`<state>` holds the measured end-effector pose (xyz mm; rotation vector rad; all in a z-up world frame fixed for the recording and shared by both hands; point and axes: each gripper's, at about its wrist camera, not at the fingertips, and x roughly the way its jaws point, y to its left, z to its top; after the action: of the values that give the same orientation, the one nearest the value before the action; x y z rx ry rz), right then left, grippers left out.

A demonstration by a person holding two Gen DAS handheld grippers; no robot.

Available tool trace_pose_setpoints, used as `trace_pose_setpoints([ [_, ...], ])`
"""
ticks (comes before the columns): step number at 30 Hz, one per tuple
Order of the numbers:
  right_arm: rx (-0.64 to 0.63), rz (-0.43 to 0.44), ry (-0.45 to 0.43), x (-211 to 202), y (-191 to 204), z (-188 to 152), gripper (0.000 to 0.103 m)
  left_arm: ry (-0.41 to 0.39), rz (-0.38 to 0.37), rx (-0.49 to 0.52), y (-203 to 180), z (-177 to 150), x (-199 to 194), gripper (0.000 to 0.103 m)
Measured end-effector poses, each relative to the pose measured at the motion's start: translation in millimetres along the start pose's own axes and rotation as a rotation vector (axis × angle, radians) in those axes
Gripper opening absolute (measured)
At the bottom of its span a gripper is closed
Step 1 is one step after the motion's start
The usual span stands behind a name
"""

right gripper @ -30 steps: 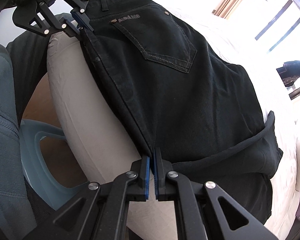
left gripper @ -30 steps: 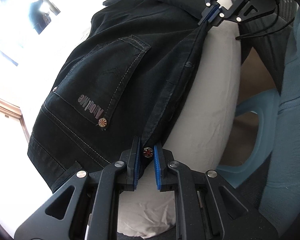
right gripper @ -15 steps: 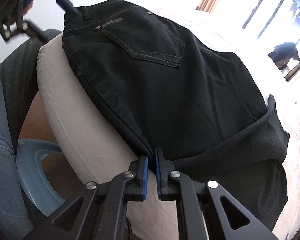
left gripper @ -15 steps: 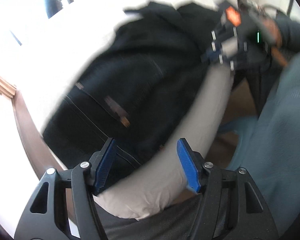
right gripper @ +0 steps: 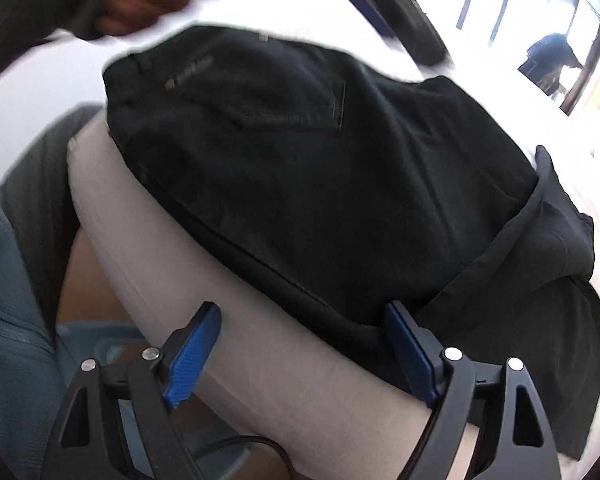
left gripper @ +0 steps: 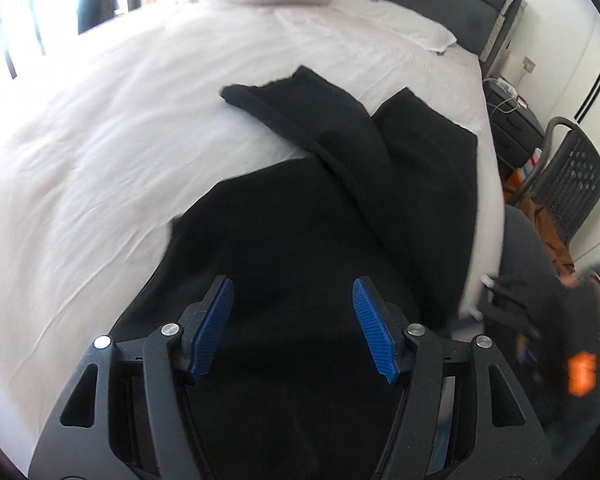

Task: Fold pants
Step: 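Open both grippers to release the folded jeans onto the bed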

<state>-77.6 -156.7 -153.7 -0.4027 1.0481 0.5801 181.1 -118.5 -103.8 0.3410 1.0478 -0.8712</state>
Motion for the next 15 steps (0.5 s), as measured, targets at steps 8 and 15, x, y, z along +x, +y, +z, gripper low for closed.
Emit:
trace_pose_setpoints([
  [8,0.305,0.100,-0.207,-58.6,-71.3,2.9,0.084,0.104,-0.005,-0.087,35.7,28.1,92.8,0.056],
  [15,0.489,-0.033,-0.273,-89.4,-147.7,17.2,0.084,-0.007,0.047,-0.133,30.6,31.3,84.2,0.057],
])
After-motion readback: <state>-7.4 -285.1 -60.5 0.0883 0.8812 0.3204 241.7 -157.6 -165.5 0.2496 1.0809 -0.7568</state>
